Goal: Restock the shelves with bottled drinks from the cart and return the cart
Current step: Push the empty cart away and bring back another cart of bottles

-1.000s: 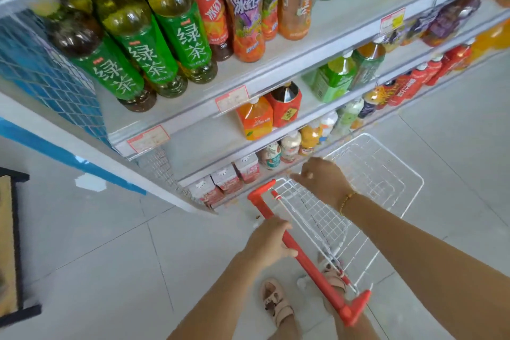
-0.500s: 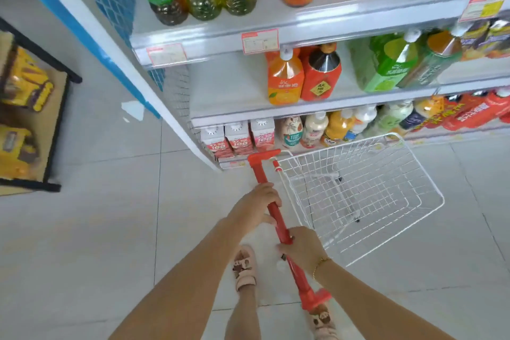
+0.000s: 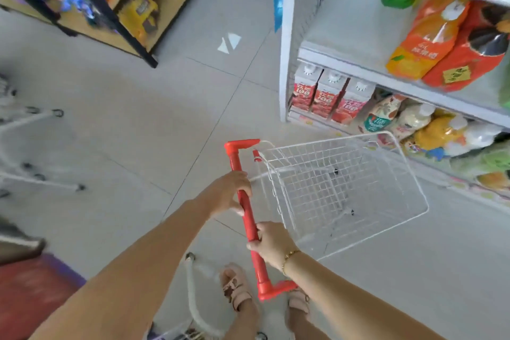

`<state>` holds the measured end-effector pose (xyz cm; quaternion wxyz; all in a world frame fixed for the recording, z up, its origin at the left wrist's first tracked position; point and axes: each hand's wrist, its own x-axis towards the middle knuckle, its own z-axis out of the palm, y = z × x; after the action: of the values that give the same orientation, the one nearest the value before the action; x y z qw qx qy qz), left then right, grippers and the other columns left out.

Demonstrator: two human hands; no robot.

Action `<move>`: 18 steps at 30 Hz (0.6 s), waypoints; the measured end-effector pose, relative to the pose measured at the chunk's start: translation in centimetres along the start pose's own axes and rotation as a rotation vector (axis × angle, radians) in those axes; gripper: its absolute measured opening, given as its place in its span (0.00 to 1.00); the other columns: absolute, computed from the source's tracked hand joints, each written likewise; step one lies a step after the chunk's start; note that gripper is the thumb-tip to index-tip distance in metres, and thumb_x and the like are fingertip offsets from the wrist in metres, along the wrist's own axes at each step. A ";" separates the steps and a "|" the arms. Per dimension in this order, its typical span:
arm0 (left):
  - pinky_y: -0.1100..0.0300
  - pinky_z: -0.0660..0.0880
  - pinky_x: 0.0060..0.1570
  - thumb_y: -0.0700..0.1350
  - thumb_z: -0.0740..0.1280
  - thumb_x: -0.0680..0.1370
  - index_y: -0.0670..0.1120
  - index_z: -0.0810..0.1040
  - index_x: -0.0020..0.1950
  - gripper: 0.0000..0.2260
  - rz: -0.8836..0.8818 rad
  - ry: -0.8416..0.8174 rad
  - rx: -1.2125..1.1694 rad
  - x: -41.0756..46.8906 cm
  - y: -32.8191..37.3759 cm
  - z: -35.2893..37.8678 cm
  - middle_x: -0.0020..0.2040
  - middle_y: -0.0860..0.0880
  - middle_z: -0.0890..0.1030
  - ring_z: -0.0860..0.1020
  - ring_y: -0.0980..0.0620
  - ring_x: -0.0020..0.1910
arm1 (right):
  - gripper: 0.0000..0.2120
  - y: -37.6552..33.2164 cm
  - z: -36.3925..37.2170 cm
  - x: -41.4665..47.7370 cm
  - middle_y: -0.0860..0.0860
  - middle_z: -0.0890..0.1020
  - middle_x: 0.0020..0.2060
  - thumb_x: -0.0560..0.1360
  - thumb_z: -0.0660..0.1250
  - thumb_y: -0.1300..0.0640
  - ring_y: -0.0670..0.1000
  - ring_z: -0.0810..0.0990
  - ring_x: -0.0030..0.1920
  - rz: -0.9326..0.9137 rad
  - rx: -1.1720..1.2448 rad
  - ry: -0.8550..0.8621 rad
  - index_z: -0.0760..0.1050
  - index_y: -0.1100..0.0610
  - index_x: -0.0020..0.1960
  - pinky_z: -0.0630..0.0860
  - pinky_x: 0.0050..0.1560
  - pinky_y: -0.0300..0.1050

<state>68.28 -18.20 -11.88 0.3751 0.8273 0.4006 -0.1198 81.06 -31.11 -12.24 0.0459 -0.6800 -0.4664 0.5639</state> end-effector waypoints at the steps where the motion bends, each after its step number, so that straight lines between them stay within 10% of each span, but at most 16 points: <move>1: 0.65 0.55 0.68 0.44 0.78 0.65 0.46 0.80 0.53 0.19 -0.041 0.023 -0.023 -1.7 -1.3 0.2 0.62 0.50 0.76 0.62 0.53 0.72 | 0.09 -0.6 1.3 0.0 0.51 0.84 0.44 0.70 0.70 0.53 0.51 0.83 0.45 -0.017 -0.039 -0.020 0.78 0.56 0.48 0.80 0.49 0.48; 18: 0.60 0.62 0.59 0.45 0.80 0.60 0.46 0.82 0.49 0.19 -0.739 0.674 -0.468 -22.5 -11.4 7.5 0.50 0.52 0.79 0.70 0.47 0.63 | 0.10 -12.5 12.0 1.5 0.56 0.81 0.47 0.76 0.62 0.60 0.57 0.81 0.47 -0.444 -0.976 -0.284 0.76 0.59 0.56 0.75 0.44 0.46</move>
<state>45.90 -31.95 -11.83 0.3331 0.5188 0.7781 0.1202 63.94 -28.63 -10.25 -0.2203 -0.4249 -0.8073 0.3452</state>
